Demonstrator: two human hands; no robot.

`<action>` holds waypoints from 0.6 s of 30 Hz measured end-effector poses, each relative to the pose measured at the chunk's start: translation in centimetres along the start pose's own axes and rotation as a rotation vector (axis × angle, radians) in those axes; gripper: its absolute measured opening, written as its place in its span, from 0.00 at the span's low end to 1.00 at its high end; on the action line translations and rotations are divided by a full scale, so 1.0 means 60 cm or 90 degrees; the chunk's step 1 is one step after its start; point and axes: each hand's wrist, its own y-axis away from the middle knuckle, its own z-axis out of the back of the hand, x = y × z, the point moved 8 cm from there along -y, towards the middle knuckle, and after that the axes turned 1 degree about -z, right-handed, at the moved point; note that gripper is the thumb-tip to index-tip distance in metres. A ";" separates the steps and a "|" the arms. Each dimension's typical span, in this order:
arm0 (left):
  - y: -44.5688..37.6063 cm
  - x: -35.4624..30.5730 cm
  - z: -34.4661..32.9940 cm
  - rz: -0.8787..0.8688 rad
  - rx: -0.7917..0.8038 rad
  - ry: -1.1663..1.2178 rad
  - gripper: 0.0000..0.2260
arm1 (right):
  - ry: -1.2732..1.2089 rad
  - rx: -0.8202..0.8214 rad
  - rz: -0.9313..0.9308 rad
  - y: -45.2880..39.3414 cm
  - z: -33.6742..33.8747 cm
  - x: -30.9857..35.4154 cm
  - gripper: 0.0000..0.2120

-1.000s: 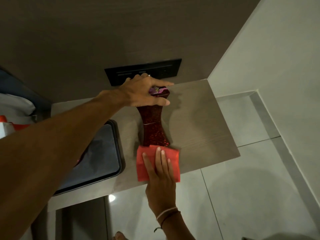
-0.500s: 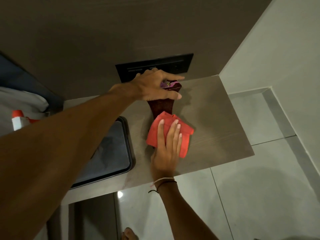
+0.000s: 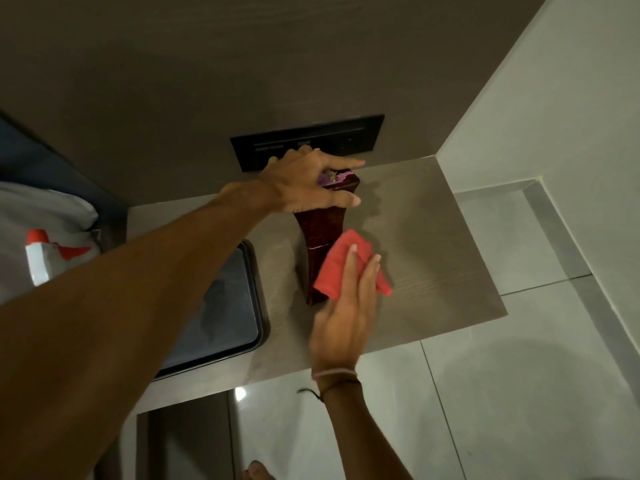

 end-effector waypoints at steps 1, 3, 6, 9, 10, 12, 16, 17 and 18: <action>0.001 -0.001 0.001 0.002 -0.005 0.002 0.34 | 0.035 0.028 0.002 -0.003 -0.013 0.013 0.40; 0.002 0.004 0.002 0.012 -0.011 0.006 0.34 | 0.084 0.054 0.004 0.002 -0.028 0.031 0.36; -0.001 0.008 0.000 0.017 -0.014 0.003 0.33 | 0.138 0.028 0.034 0.017 -0.028 0.039 0.29; -0.001 0.006 0.002 0.017 -0.027 -0.002 0.32 | 0.194 0.022 0.096 0.024 -0.035 0.038 0.28; -0.001 0.007 0.003 0.017 -0.029 -0.003 0.32 | 0.214 0.025 0.117 0.028 -0.040 0.036 0.28; -0.001 0.005 0.004 0.017 -0.031 -0.002 0.32 | 0.246 0.036 0.189 0.044 -0.050 0.044 0.27; 0.004 0.000 0.000 0.006 -0.024 -0.015 0.33 | 0.096 0.020 0.233 0.079 -0.034 0.060 0.24; 0.005 -0.001 -0.001 0.007 -0.025 -0.020 0.33 | 0.014 -0.011 0.196 0.079 -0.018 0.051 0.24; 0.005 -0.001 -0.001 0.006 -0.022 -0.021 0.33 | -0.062 -0.049 0.146 0.076 -0.001 0.038 0.24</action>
